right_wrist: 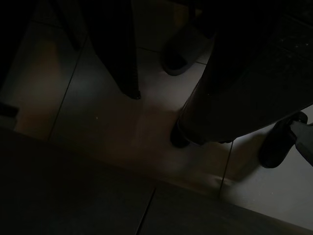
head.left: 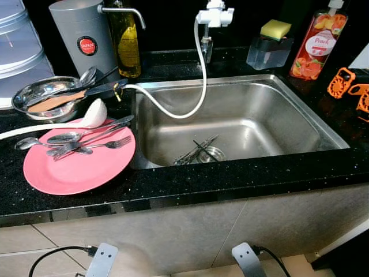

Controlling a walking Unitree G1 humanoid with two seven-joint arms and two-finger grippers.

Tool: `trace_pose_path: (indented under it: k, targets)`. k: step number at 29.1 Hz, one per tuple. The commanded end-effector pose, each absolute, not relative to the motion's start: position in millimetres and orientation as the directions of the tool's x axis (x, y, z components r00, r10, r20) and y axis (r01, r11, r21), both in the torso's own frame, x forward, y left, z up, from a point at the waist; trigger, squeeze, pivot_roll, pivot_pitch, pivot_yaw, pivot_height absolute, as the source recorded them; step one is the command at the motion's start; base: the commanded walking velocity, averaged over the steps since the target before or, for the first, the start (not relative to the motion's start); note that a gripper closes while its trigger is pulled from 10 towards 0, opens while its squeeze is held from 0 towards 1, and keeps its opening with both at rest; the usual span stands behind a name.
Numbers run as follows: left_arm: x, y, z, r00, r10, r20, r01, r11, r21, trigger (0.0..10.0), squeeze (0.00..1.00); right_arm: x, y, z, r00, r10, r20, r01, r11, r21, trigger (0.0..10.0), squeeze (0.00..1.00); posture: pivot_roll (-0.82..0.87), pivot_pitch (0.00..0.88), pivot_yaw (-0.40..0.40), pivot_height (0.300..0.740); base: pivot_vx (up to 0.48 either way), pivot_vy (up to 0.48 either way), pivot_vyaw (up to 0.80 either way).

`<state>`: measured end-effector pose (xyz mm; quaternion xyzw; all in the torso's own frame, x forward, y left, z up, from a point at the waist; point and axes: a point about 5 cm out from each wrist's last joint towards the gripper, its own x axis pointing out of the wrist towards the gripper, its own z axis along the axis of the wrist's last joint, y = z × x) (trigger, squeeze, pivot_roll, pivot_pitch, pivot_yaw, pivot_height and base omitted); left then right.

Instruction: Kitchen organization

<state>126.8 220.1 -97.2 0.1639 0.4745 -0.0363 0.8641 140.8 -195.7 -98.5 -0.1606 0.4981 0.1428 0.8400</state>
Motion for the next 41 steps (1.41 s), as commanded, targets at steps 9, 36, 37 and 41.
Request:
trace_pose_path:
  k: [9,36,37,41]
  targets:
    - [121.3,217.3,-100.2,0.522,0.097,-0.847,0.219,0.945,0.243,10.0,0.0,139.0,-200.5,-98.8,0.445,0.066,-0.893,-0.418,0.898,-0.141,10.0,0.0,0.17,0.0,-0.021,0.74,0.0,0.0,0.0]
    - [117.0,217.8,-101.3,0.516,0.104,-0.85,0.207,0.948,0.242,10.0,0.0,138.0,-199.5,-99.3,0.443,0.068,-0.894,-0.423,0.895,-0.142,10.0,0.0,0.18,0.0,-0.028,0.74,0.0,0.0,0.0]
    - [117.0,217.8,-101.3,0.516,0.104,-0.85,0.207,0.948,0.242,10.0,0.0,138.0,-199.5,-99.3,0.443,0.068,-0.894,-0.423,0.895,-0.142,10.0,0.0,0.18,0.0,-0.028,0.74,0.0,0.0,0.0]
    - [111.9,219.5,-102.4,0.507,0.11,-0.855,0.2,0.95,0.241,10.0,0.0,139.2,-200.1,-98.9,0.453,0.06,-0.89,-0.384,0.914,-0.133,10.0,0.0,0.18,0.0,-0.028,0.74,0.0,0.0,0.0]
